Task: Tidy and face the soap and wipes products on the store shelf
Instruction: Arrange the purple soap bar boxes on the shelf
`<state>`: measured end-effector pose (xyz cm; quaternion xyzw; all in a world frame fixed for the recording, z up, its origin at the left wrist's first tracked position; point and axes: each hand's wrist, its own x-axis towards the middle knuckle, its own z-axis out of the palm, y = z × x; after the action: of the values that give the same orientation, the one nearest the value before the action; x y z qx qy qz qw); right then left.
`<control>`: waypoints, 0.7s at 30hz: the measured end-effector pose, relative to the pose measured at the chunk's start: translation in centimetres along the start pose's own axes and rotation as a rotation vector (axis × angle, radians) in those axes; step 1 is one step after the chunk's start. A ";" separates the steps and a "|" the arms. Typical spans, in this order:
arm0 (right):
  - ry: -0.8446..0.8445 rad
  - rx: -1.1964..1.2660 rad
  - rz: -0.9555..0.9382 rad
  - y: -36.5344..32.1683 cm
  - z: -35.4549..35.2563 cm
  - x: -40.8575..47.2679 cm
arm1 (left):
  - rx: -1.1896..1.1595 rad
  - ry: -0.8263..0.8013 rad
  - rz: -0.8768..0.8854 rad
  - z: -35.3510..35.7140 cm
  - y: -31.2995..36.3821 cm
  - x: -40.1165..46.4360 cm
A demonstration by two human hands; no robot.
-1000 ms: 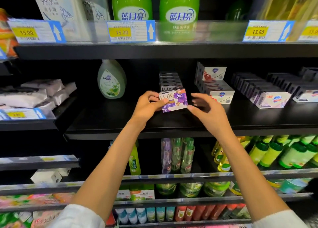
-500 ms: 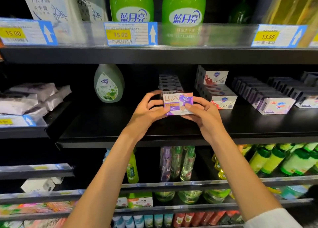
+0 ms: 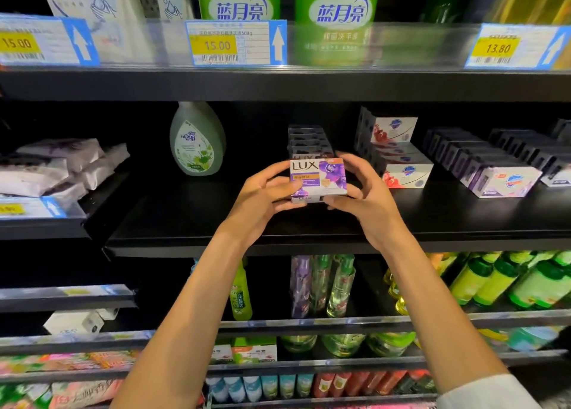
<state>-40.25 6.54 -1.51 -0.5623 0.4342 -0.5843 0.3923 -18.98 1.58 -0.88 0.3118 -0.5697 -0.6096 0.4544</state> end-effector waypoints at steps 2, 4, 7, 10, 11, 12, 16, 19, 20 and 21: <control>0.034 0.005 0.002 0.1 -0.1 0.1 | -0.018 -0.007 -0.011 0.1 0.1 0.0; 0.040 0.032 0.013 0.2 -0.1 0.1 | -0.027 -0.017 -0.009 0.2 0.1 0.0; 0.040 0.054 0.032 0.2 -0.2 0.1 | 0.015 -0.057 0.034 0.2 -0.1 -0.2; 0.035 0.059 0.046 0.1 -0.2 0.1 | 0.091 -0.039 0.066 0.0 -0.3 -0.2; 0.031 0.062 0.054 0.0 -0.2 0.2 | 0.105 -0.024 0.075 0.0 -0.3 -0.2; 0.027 0.065 0.061 0.0 -0.1 0.2 | 0.111 -0.008 0.081 0.0 -0.3 -0.2; 0.005 0.076 0.074 -0.1 0.0 0.4 | 0.106 0.042 0.099 0.2 0.0 -0.5; -0.023 0.078 0.052 -0.2 -0.1 0.3 | 0.078 0.071 0.077 0.4 0.0 -0.5; -0.030 0.062 0.035 -0.2 -0.2 0.2 | 0.065 0.081 0.068 0.4 0.0 -0.4; -0.037 0.038 0.016 -0.2 -0.2 0.2 | 0.053 0.089 0.059 0.4 0.0 -0.4</control>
<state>-40.44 6.46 -1.28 -0.5621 0.4199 -0.5789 0.4155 -19.18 2.08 -0.90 0.3335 -0.5738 -0.5663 0.4887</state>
